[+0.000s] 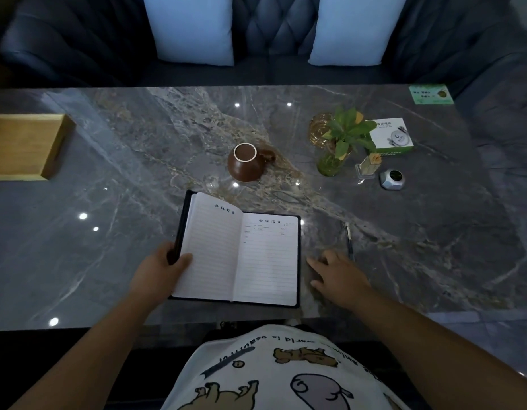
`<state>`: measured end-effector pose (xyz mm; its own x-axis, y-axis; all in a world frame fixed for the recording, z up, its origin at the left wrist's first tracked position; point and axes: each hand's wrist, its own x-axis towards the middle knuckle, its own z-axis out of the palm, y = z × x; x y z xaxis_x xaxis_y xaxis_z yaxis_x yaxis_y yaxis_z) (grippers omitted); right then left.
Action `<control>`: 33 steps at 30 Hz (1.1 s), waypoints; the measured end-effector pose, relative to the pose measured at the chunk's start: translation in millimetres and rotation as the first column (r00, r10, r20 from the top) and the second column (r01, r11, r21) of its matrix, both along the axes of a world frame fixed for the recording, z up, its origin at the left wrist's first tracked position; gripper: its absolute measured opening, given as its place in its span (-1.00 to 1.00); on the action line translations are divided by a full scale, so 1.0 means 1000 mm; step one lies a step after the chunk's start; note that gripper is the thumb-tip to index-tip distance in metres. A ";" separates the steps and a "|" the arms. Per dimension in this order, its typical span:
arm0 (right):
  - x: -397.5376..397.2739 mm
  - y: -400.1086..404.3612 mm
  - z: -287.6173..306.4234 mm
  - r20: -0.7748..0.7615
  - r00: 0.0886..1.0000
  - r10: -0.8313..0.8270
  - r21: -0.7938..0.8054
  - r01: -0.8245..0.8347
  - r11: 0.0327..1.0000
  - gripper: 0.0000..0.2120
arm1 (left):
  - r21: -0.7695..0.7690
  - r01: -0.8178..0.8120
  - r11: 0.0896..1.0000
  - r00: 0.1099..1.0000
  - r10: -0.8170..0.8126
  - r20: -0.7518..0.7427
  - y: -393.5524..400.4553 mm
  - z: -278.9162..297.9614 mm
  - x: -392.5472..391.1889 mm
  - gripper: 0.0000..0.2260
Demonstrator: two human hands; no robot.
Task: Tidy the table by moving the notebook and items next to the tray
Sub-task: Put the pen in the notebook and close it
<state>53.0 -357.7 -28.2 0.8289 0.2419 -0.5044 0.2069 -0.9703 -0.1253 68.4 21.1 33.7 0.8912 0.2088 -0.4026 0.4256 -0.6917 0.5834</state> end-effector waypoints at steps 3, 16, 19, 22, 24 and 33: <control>-0.002 -0.001 -0.001 0.009 0.999 0.033 -0.049 -0.032 0.998 -0.37 | 0.052 0.084 0.995 0.996 -0.086 0.032 -0.006 0.017 0.004 -0.86; -0.010 -0.002 -0.007 -0.011 1.000 -0.019 0.018 0.019 1.000 -0.37 | 0.018 0.405 0.914 0.913 -0.405 0.046 -0.128 0.018 -0.004 -0.54; -0.010 -0.003 -0.006 -0.001 1.000 -0.015 0.020 0.015 1.000 -0.36 | 0.032 0.415 0.909 0.910 -0.415 -0.010 -0.156 0.002 -0.009 -0.45; -0.010 -0.004 -0.006 0.004 1.000 -0.003 0.020 0.003 1.000 -0.36 | 0.089 0.408 0.908 0.912 -0.402 -0.077 -0.182 -0.018 -0.014 -0.43; -0.009 -0.005 -0.007 -0.007 1.000 -0.001 0.021 0.001 1.000 -0.37 | 0.160 0.425 0.891 0.903 -0.405 -0.142 -0.193 -0.032 -0.016 -0.42; -0.008 -0.008 -0.008 -0.043 0.998 0.034 -0.004 -0.034 0.999 -0.36 | 0.386 0.528 0.757 0.848 -0.491 -0.199 -0.198 -0.066 -0.016 -0.27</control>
